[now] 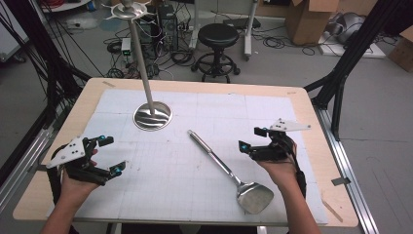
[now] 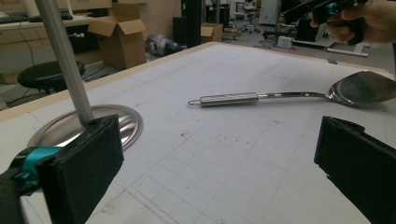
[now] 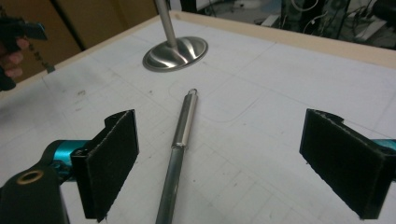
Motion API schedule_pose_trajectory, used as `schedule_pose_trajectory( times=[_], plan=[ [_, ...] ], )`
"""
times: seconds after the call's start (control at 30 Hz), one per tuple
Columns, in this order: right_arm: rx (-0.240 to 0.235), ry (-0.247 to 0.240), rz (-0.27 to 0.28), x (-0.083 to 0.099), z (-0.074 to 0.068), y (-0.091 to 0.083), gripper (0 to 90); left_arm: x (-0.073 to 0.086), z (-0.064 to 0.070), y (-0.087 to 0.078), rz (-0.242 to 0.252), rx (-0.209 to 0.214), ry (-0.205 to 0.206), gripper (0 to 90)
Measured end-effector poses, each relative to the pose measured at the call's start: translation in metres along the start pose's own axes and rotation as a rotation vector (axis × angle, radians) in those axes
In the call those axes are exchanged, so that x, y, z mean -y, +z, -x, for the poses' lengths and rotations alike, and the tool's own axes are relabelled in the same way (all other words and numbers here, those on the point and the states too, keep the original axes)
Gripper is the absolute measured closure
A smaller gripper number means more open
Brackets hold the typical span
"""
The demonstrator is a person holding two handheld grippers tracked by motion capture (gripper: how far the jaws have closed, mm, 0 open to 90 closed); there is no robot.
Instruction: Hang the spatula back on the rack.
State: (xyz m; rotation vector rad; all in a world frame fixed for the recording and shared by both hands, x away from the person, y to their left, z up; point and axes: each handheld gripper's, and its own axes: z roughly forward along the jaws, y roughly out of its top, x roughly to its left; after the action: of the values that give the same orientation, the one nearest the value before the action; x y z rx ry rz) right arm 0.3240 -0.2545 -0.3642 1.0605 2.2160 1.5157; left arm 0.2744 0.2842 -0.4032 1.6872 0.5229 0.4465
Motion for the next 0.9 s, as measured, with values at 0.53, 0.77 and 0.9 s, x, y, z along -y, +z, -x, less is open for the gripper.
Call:
schedule_pose_trajectory(
  times=[0.53, 0.77, 0.9],
  plan=[
    [-0.018, -0.108, -0.29, -0.036, -0.023, 0.094, 10.9, -0.001, -0.001, 0.0, 0.007, -0.005, 0.004, 1.7],
    [-0.02, -0.128, -0.387, -0.036, -0.027, 0.123, 10.9, -0.002, 0.0, 0.0, 0.002, -0.006, 0.012, 1.7],
    [-0.011, -0.135, -0.44, -0.031, -0.026, 0.135, 10.9, -0.001, 0.0, 0.001, 0.0, -0.002, 0.008, 1.7]
  ],
)
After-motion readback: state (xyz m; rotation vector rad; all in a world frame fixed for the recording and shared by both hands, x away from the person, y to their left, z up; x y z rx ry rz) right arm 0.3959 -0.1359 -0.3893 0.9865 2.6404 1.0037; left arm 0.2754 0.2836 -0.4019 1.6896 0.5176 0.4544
